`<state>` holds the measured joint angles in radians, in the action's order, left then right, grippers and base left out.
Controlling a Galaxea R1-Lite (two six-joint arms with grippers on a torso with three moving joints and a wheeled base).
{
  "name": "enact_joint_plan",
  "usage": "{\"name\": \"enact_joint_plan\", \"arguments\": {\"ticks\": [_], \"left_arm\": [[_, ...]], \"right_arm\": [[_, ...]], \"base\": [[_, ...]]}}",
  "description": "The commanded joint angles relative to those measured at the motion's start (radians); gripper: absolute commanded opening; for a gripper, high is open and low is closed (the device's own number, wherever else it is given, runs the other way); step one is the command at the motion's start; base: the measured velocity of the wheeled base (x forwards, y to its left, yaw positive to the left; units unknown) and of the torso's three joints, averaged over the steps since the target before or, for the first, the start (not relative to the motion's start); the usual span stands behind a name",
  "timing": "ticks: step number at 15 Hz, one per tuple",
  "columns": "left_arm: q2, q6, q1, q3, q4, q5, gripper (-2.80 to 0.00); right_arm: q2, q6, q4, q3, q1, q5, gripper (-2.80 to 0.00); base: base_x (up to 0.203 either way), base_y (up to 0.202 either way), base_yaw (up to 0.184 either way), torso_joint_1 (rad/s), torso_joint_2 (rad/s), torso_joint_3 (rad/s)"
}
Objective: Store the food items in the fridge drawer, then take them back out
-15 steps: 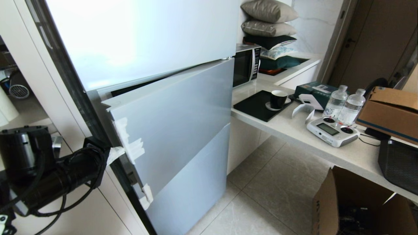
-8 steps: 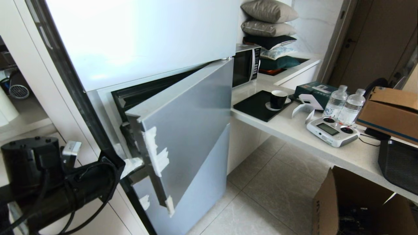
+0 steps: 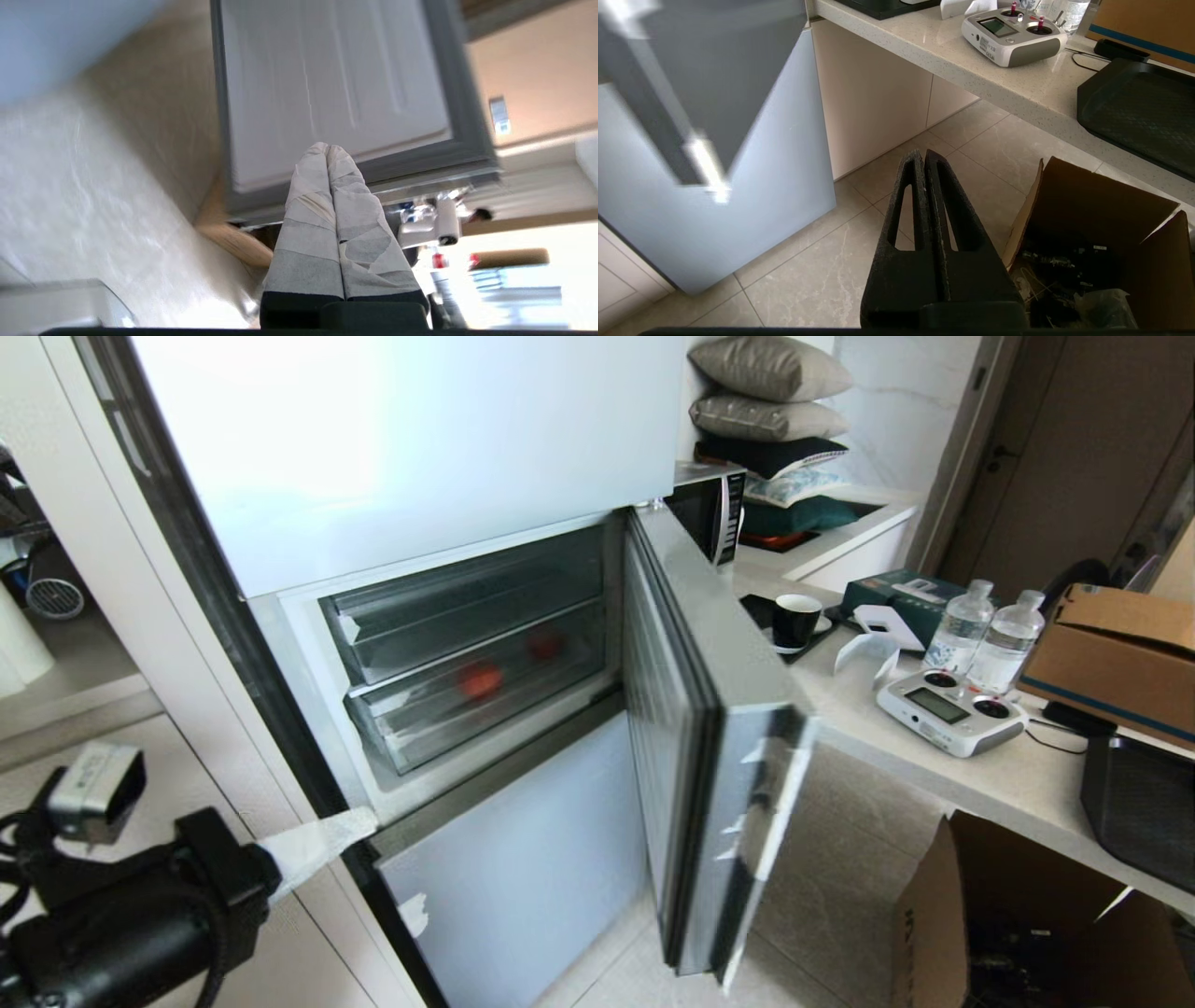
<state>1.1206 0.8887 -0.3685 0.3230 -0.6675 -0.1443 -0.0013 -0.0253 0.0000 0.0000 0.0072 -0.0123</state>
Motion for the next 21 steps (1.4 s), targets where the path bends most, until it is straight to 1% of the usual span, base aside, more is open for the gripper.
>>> {"name": "enact_joint_plan", "arguments": {"ticks": [1, 2, 3, 6, 7, 8, 9, 10, 11, 13, 14, 15, 16, 17, 19, 21], "left_arm": [[-0.156, -0.083, -0.001, 0.026, 0.031, -0.002, -2.80], [-0.225, -0.174, -0.001, 0.065, 0.096, -0.002, -2.80], [-0.290, -0.269, 0.000, 0.117, 0.195, -0.002, -2.80], [-0.471, -0.545, 0.003, 0.268, 0.630, 0.009, -2.80], [-0.529, -0.639, 0.005, 0.290, 0.742, 0.035, -2.80], [-0.580, -0.713, 0.005, 0.290, 0.815, 0.084, -2.80], [-0.625, -0.767, 0.006, 0.271, 0.856, 0.159, -2.80], [-0.673, -0.805, 0.014, 0.228, 0.876, 0.249, -2.80], [-0.707, -0.820, 0.048, 0.198, 0.884, 0.295, -2.80], [-0.765, -0.848, 0.200, 0.150, 0.889, 0.324, -2.80], [-0.813, -0.885, 0.262, 0.123, 0.889, 0.333, -2.80], [-0.839, -0.915, 0.297, 0.083, 0.882, 0.343, -2.80], [-0.865, -0.932, 0.319, 0.034, 0.878, 0.339, -2.80], [-0.869, -0.946, 0.325, -0.010, 0.876, 0.322, -2.80], [-0.874, -0.985, 0.329, -0.120, 0.874, 0.249, -2.80], [-0.890, -1.005, 0.335, -0.230, 0.877, 0.166, -2.80]], "right_arm": [[0.001, -0.001, 0.000, 0.000, 0.000, -0.001, -2.80], [0.001, -0.001, 0.000, 0.000, 0.000, -0.001, -2.80], [0.001, -0.001, 0.000, 0.000, 0.000, 0.000, -2.80], [0.001, -0.001, 0.000, 0.000, 0.000, 0.000, -2.80], [0.001, -0.001, -0.002, 0.000, 0.000, 0.000, -2.80], [0.001, -0.001, 0.000, 0.000, 0.000, -0.001, -2.80], [0.001, -0.001, -0.001, 0.000, 0.000, 0.000, -2.80], [0.001, -0.001, 0.000, 0.000, 0.000, 0.000, -2.80], [0.001, -0.001, -0.001, 0.000, 0.000, -0.001, -2.80], [0.001, -0.001, 0.000, 0.000, 0.000, 0.000, -2.80], [0.001, -0.001, -0.001, 0.000, 0.000, 0.000, -2.80], [0.001, -0.001, 0.000, 0.000, 0.000, 0.000, -2.80], [0.001, -0.001, -0.001, 0.000, 0.000, 0.000, -2.80], [0.001, -0.001, -0.002, 0.000, 0.000, 0.000, -2.80], [0.001, -0.001, 0.000, 0.000, 0.000, 0.000, -2.80], [0.001, -0.001, -0.001, 0.000, 0.000, 0.000, -2.80]], "base": [[0.000, 0.000, 0.000, 0.000, 0.00, 0.000], [0.000, 0.000, 0.000, 0.000, 0.00, 0.000], [0.000, 0.000, 0.000, 0.000, 0.00, 0.000], [0.000, 0.000, 0.000, 0.000, 0.00, 0.000], [0.000, 0.000, 0.000, 0.000, 0.00, 0.000], [0.000, 0.000, 0.000, 0.000, 0.00, 0.000], [0.000, 0.000, 0.000, 0.000, 0.00, 0.000], [0.000, 0.000, 0.000, 0.000, 0.00, 0.000], [0.000, 0.000, 0.000, 0.000, 0.00, 0.000], [0.000, 0.000, 0.000, 0.000, 0.00, 0.000], [0.000, 0.000, 0.000, 0.000, 0.00, 0.000], [0.000, 0.000, 0.000, 0.000, 0.00, 0.000], [0.000, 0.000, 0.000, 0.000, 0.00, 0.000], [0.000, 0.000, 0.000, 0.000, 0.00, 0.000], [0.000, 0.000, 0.000, 0.000, 0.00, 0.000], [0.000, 0.000, 0.000, 0.000, 0.00, 0.000]]}}
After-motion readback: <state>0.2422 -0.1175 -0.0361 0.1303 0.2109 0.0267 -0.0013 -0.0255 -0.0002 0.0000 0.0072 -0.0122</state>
